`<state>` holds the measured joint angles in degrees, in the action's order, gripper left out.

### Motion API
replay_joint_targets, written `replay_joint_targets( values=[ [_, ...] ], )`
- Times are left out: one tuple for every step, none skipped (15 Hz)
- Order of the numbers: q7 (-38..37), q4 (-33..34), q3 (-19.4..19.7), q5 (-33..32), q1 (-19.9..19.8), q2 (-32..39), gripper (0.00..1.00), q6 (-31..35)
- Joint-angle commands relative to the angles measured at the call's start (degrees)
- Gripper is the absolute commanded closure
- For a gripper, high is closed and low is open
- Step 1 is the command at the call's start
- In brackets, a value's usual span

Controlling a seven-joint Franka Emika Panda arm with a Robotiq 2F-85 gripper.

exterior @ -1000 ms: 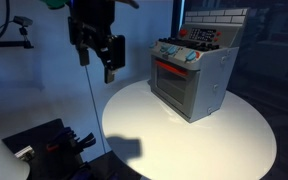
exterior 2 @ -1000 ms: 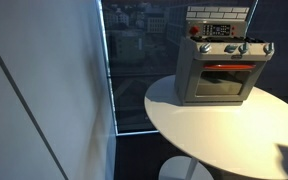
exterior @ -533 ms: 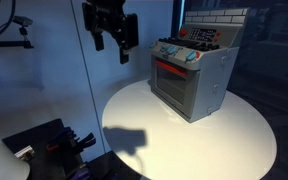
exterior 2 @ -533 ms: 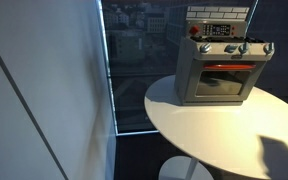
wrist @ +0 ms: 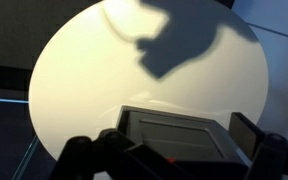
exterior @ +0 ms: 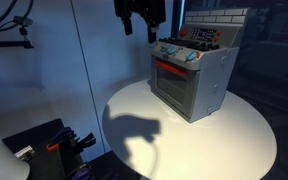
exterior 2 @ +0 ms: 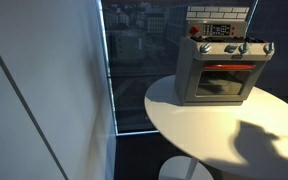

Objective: Turn the far right switch on the oven to the right

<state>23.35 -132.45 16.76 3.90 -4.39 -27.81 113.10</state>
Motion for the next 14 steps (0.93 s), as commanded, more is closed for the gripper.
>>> replay_joint_targets(
  values=[
    [-2.8,5.0,-0.5,2.7,-0.2,5.9,0.00,3.2],
    [-3.1,5.5,-0.5,3.5,-0.3,7.1,0.00,4.5],
    [-3.5,6.1,-0.5,4.3,-0.3,8.4,0.00,6.1],
    [-3.6,6.6,-0.5,5.0,-0.4,9.6,0.00,7.5],
    [-3.8,7.1,-0.6,5.7,-0.5,10.8,0.00,9.0],
    [-4.1,7.5,-0.7,6.2,-0.6,11.9,0.00,10.7],
    [-4.6,7.7,-0.9,6.5,-0.7,12.9,0.00,12.5],
    [-4.9,7.9,-1.1,6.6,-0.8,13.8,0.00,14.1],
    [-5.4,8.0,-1.4,6.4,-1.0,14.8,0.00,16.2],
    [-6.1,8.2,-1.7,6.1,-1.1,15.7,0.00,17.8],
    [-6.8,8.4,-2.1,5.7,-1.2,16.5,0.00,19.4],
    [-7.5,8.6,-2.4,5.4,-1.2,17.2,0.00,20.7],
    [-8.4,8.7,-2.9,5.0,-1.3,18.0,0.00,22.1],
    [-9.3,8.8,-3.3,4.5,-1.4,18.6,0.00,23.5]
  ],
)
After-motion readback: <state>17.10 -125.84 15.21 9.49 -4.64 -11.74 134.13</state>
